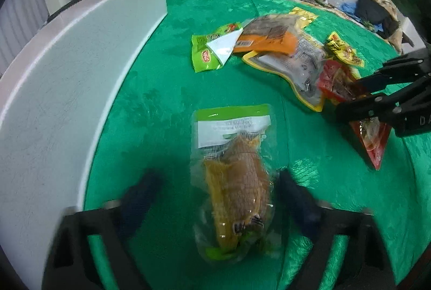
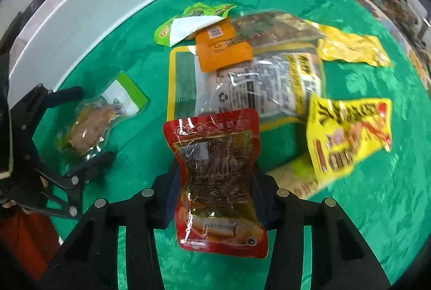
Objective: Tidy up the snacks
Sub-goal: 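Grasp the red-labelled snack bag with right tool while left tool holds the green bag, then carry both bags into the white box and open both tools to release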
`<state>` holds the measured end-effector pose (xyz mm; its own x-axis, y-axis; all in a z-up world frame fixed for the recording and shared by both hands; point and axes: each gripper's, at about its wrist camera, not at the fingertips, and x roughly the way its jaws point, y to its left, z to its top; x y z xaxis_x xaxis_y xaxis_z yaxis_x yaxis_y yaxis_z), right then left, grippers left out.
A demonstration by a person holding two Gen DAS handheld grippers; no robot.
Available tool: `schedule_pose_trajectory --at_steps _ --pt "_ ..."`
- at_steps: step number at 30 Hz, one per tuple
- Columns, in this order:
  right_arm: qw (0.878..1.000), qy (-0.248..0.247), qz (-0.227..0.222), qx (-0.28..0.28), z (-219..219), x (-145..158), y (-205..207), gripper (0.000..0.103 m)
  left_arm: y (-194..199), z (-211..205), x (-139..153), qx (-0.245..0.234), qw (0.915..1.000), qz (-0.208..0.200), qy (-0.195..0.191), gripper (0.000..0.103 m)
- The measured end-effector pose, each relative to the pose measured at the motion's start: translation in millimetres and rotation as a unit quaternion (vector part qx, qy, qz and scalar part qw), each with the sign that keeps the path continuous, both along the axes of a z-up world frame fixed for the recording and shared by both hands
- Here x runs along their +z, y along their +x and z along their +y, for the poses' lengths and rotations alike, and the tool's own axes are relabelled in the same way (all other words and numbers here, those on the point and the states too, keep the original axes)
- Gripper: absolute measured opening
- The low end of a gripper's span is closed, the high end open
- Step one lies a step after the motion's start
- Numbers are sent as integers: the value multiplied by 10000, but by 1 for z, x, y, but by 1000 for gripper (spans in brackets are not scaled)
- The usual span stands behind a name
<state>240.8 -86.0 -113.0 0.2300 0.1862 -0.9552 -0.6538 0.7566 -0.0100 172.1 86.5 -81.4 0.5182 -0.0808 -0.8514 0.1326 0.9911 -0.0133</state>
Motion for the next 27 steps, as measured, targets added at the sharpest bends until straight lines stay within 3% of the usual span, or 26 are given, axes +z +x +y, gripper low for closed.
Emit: schedule_pose_trajectory --at_steps 1,5,8,9,11,14,18,19,20,21,23,25,27 --pt "9999 91 -9 -105 -4 4 -2 48 -1 0 3 8 10000 28 15 58" --pt "9903 1047 -56 -912 -39 28 -15 48 -9 13 7 139 9979 125 -614 55" --pt "9800 1340 -1 -1471 -63 39 -18 48 -23 24 18 238 9928 76 -1170 42" --pt "9771 1394 49 -1607 -69 41 -20 48 -29 27 25 256 9910 26 -1314 25" --pt "9727 1516 94 -1752 -71 48 -23 48 -37 31 40 267 9877 -40 -1540 13" --pt "9684 1817 63 -1706 -54 68 -33 49 -42 39 58 299 9846 -202 -1711 12" --pt "9657 2129 -229 -1471 -15 102 -38 49 -40 45 56 250 9850 -81 -1704 8" --pt "9633 2258 -271 -1427 -8 111 -40 49 -41 46 54 233 9854 -48 -1688 11" --pt "9612 2353 -274 -1413 -4 115 -40 49 -42 46 52 260 9864 -34 -1625 27" --pt "9581 2484 -277 -1400 -2 119 -43 49 -42 46 50 309 9878 -9 -1526 66" --pt "9539 2658 -265 -1364 1 125 -50 49 -45 45 50 453 9902 -141 -1314 100" --pt "9521 2734 -230 -1351 0 124 -55 49 -43 43 47 410 9925 -260 -1118 100" --pt "9515 2758 -215 -1345 -1 123 -64 49 -28 30 34 272 9971 16 -707 96"
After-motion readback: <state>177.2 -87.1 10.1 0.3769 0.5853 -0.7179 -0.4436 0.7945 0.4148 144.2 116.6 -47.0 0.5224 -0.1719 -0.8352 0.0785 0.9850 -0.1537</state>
